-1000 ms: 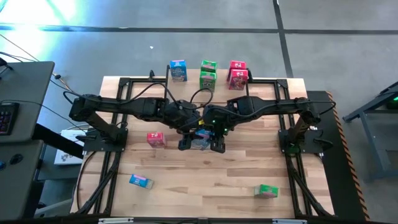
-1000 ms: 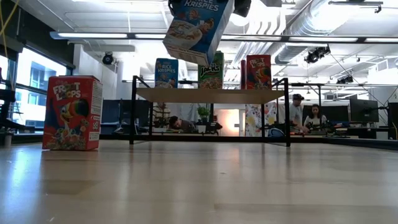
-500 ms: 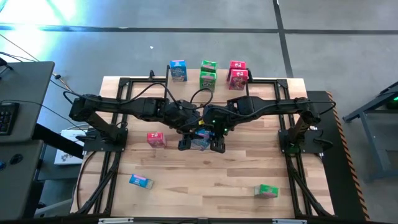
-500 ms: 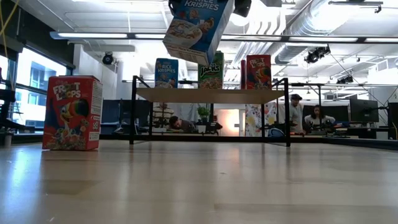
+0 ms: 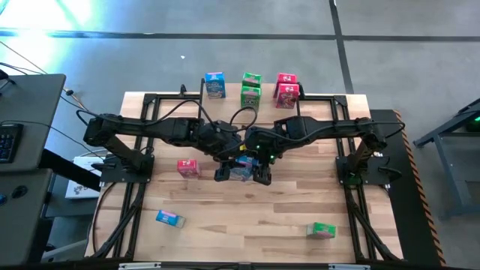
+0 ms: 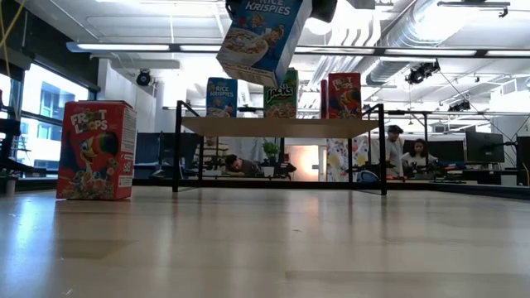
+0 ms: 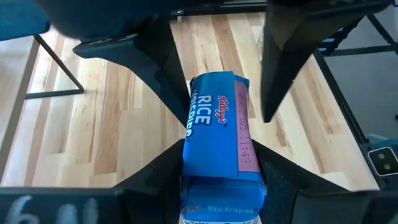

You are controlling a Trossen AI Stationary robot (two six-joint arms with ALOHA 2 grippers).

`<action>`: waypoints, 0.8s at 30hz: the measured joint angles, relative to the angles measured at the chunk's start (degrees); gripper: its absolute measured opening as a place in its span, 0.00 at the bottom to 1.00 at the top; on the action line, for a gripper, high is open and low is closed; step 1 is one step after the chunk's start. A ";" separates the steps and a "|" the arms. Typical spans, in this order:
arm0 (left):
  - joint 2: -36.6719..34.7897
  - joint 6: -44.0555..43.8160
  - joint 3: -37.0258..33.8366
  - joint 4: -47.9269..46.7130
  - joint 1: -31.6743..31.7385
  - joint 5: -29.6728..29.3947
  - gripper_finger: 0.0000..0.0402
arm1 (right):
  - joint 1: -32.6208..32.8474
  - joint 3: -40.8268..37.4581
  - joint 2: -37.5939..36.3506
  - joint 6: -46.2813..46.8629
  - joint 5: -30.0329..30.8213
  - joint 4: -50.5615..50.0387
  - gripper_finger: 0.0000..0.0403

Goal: Stack cereal on shelf
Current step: Put the top blue cereal box aligned with the other blue cereal box on the shelf

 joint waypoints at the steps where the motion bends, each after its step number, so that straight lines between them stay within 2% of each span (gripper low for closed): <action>1: 0.00 0.00 0.00 -0.02 0.00 -0.04 0.36 | 0.00 0.00 0.00 0.34 0.00 0.02 0.59; 4: 0.02 -0.04 0.00 0.00 0.27 -0.02 0.36 | -0.21 0.00 0.00 1.93 -0.23 0.01 0.64; 9: -0.94 0.75 -0.07 -0.40 1.25 0.10 0.36 | -0.96 0.00 -0.36 2.24 -2.44 -0.06 0.65; 24: -9.35 5.22 -0.07 -3.57 8.34 -0.32 0.36 | -1.01 0.00 -9.38 2.21 9.55 3.69 0.65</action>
